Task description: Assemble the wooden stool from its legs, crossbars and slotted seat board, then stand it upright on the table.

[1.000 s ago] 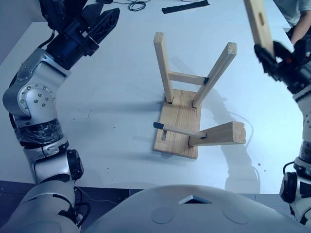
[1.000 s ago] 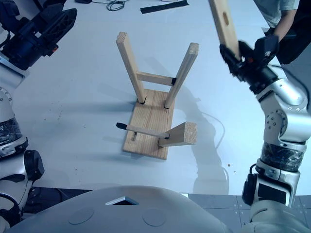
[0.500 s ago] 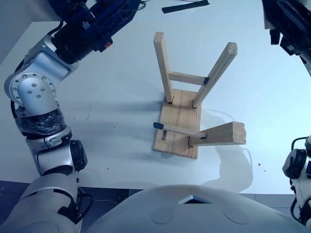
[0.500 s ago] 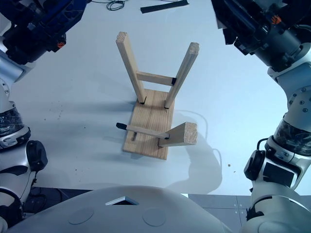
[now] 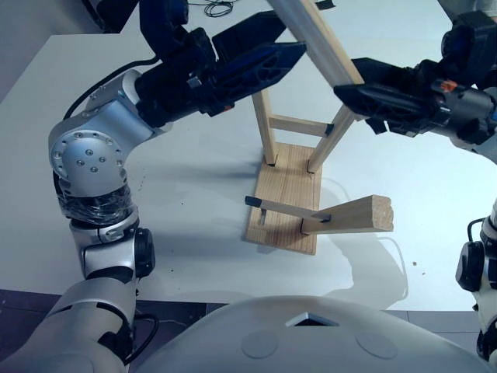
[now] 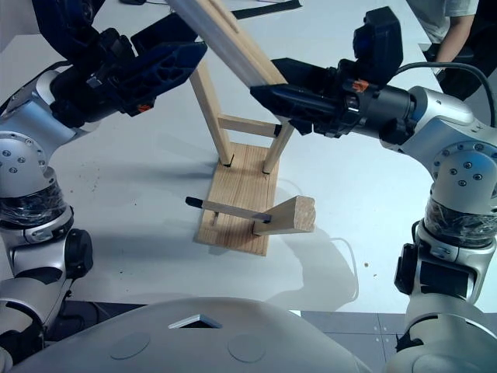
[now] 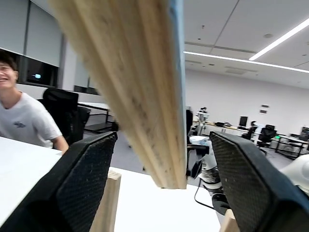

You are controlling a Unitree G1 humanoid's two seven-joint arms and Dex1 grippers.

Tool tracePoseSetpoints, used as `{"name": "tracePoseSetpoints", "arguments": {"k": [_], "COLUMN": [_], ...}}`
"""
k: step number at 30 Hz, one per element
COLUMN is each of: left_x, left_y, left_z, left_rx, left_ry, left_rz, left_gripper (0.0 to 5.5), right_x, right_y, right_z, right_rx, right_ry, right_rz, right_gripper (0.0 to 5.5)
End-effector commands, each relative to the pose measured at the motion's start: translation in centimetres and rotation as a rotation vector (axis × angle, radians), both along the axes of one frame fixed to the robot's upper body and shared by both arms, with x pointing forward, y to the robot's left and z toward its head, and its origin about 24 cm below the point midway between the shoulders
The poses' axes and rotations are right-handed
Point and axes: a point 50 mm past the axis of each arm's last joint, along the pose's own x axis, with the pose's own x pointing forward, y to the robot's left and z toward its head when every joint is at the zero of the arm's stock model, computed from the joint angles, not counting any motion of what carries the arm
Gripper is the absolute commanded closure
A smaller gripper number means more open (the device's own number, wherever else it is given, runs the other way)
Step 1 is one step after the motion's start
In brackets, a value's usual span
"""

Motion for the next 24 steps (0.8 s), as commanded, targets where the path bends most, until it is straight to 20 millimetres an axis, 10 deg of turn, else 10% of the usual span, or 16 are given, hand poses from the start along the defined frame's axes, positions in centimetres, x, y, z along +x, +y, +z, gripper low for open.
{"name": "tracePoseSetpoints", "arguments": {"k": [1,11,24], "left_x": [0.0,-1.5,-2.1], "left_y": [-0.7,-0.6,-0.3], "left_z": [0.2,-0.1,-0.9], "left_rx": [0.0,0.021,0.056], "left_ry": [0.01,-0.021,-0.038], "left_rz": [-0.022,-0.115,-0.148], "left_gripper": [1.95,1.95,3.33], "right_x": [-0.5,-0.7,-0.8], "right_y": [0.3,0.5,0.3], "right_z": [-0.2,-0.8,-0.7], "right_rx": [-0.037,-0.077,-0.132], "right_ry": [0.013,0.025,0.021], "right_rz": [0.059,0.117,0.163], "right_gripper": [3.44,3.44,3.44]}}
